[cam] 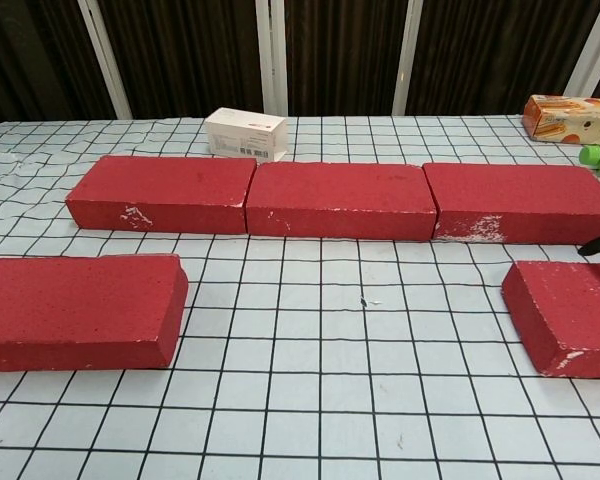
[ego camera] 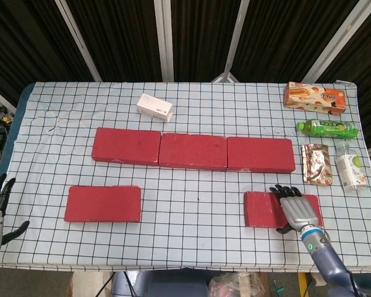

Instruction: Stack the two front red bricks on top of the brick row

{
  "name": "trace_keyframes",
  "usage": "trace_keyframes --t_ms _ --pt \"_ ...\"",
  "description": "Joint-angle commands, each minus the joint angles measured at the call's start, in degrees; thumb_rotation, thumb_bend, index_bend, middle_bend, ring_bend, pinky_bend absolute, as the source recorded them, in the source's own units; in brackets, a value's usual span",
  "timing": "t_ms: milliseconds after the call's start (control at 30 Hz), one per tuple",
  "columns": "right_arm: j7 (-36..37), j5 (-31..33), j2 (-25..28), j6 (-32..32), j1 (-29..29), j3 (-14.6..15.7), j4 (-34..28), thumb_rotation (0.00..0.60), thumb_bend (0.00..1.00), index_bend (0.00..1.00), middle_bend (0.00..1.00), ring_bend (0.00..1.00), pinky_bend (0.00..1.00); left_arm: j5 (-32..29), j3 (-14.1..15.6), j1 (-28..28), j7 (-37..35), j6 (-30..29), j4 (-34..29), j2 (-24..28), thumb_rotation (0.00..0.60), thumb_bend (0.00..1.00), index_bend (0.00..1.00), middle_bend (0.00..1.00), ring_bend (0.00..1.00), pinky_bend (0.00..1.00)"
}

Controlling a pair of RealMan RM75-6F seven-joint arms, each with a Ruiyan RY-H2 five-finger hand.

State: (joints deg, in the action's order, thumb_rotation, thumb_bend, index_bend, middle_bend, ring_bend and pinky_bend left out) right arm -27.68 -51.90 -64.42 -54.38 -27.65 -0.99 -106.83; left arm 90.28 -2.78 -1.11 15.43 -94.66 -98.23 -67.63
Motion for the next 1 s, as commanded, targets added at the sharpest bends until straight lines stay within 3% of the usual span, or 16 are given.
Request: trace_keyframes --t_ms 33,233,600,867,1000 --pt "0.5 -0.3 -0.1 -0.4 0.1 0.2 0.4 0.600 0.15 0.00 0.12 0.12 0.00 0.0 0.0 0.0 0.1 0.1 0.0 0.0 0.600 0.00 0.05 0.00 0.00 0.22" --pt "1.9 -1.9 -0.5 -0.8 0.3 0.6 1.3 0.600 0.15 0.05 0.21 0.20 0.00 -0.1 0.3 0.1 0.7 0.6 -0.3 0.1 0.600 0.00 0.09 0.00 0.00 0.22" --pt "2.9 -3.6 -0.4 -3.1 0.5 0.2 1.0 0.600 0.15 0.20 0.22 0.21 0.00 -0.2 0.3 0.2 0.1 0.7 -0.4 0.3 0.600 0.00 0.09 0.00 0.00 0.22" --pt "3.9 -4.4 6.2 -6.8 -0.2 -3.7 -5.5 0.600 0.15 0.21 0.22 0.21 0.00 -1.0 0.0 0.3 -0.4 1.1 -0.2 0.4 0.600 0.00 0.09 0.00 0.00 0.22" --pt "0.6 0.8 11.0 -5.4 -4.1 -7.2 -9.7 0.600 0.15 0.21 0.22 0.21 0.00 -1.9 -0.3 0.6 -0.3 1.7 -0.1 0.3 0.600 0.00 0.09 0.00 0.00 0.22"
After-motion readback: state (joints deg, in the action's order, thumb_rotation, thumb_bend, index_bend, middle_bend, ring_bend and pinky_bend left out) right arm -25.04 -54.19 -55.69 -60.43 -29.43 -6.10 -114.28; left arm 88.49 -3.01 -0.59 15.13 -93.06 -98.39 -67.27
